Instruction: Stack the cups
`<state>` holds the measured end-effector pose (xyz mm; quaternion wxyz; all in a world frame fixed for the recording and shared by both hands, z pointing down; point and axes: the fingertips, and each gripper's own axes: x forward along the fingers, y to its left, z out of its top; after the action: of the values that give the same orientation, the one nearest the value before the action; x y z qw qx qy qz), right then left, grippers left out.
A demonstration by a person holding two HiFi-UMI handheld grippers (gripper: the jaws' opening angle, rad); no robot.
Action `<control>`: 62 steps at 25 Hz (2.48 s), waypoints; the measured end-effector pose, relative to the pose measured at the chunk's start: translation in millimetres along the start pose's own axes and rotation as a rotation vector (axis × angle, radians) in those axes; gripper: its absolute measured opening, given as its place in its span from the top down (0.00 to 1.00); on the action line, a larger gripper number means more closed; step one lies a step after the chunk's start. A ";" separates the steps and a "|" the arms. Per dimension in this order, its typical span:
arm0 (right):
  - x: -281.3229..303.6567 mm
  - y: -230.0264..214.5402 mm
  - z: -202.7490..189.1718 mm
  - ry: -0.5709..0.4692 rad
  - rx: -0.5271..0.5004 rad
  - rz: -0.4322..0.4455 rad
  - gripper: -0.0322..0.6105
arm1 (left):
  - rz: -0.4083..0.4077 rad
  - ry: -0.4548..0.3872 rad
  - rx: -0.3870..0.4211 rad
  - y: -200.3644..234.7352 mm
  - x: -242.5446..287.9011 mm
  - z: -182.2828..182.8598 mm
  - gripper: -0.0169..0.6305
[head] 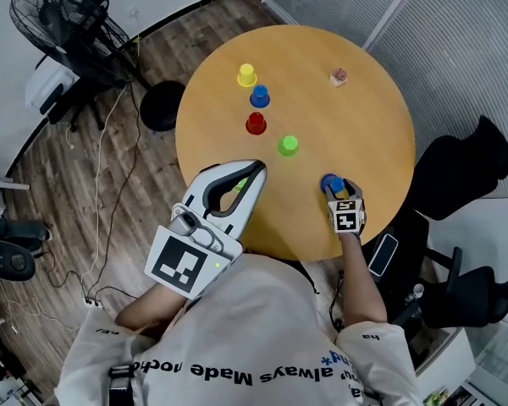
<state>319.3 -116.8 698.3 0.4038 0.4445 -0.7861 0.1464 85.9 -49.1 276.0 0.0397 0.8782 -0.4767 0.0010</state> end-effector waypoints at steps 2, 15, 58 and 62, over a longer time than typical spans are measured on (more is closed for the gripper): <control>0.9 18.4 10.3 -0.008 -0.014 0.011 0.57 | 0.000 -0.004 0.000 5.0 -5.6 0.5 0.94; 16.1 123.8 57.2 -0.043 -0.086 0.082 0.57 | 0.004 -0.001 -0.005 40.2 -41.9 -3.2 0.94; 20.1 213.6 102.9 -0.100 -0.126 0.170 0.53 | 0.045 -0.017 -0.023 87.6 -90.7 -4.8 0.94; 16.1 193.7 118.1 -0.133 -0.083 0.142 0.53 | 0.029 -0.028 -0.024 84.6 -84.4 -2.2 0.94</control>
<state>97.0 -86.8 661.1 0.3574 0.3793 -0.8461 0.1119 -30.9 -24.2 280.7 0.0437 0.8704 -0.4900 -0.0167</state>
